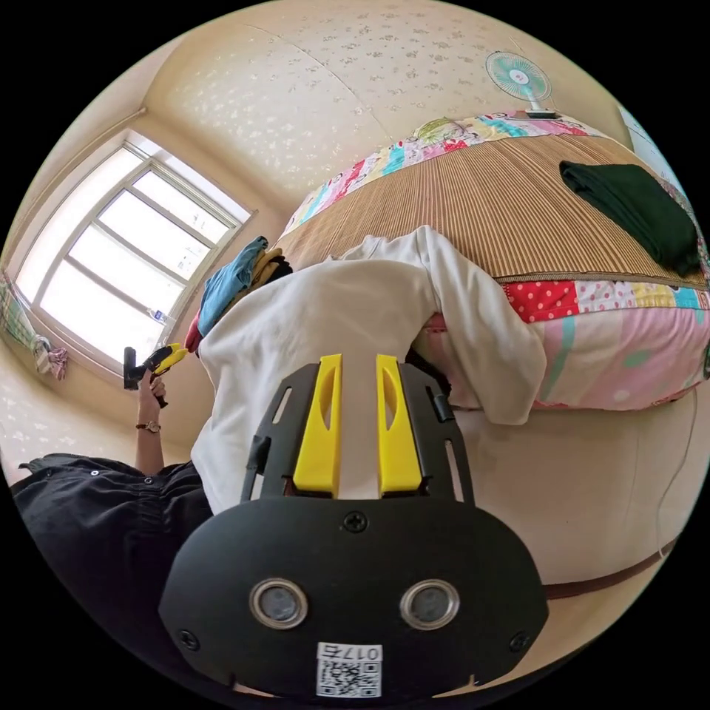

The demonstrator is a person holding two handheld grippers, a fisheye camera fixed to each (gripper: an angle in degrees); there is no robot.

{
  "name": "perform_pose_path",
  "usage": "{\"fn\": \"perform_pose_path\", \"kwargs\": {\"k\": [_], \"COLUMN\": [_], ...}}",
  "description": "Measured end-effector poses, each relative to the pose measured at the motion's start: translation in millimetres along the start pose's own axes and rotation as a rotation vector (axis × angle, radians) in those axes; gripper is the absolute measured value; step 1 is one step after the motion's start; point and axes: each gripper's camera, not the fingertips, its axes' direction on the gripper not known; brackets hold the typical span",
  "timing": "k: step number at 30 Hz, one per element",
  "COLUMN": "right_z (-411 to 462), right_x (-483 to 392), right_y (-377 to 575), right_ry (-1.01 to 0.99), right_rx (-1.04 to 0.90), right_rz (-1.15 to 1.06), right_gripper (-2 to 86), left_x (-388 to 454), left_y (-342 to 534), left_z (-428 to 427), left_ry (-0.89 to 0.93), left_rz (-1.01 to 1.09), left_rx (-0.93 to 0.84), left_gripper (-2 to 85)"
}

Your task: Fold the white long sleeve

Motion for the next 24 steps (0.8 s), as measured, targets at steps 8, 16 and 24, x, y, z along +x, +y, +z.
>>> {"fn": "perform_pose_path", "kwargs": {"k": [8, 16, 24], "right_z": [21, 56, 61], "right_x": [-52, -109, -124], "right_y": [17, 19, 22], "right_ry": [-0.309, -0.267, -0.503], "right_rx": [-0.276, -0.434, -0.389], "right_rz": [-0.404, -0.543, -0.551], "right_gripper": [8.5, 1.0, 1.9], "left_x": [72, 87, 20], "left_y": [41, 19, 62], "left_z": [123, 1, -92], "left_ry": [0.254, 0.072, 0.094], "left_rz": [0.119, 0.211, -0.041], "left_rx": [-0.258, -0.265, -0.097], "left_gripper": [10.8, -0.7, -0.9]}}
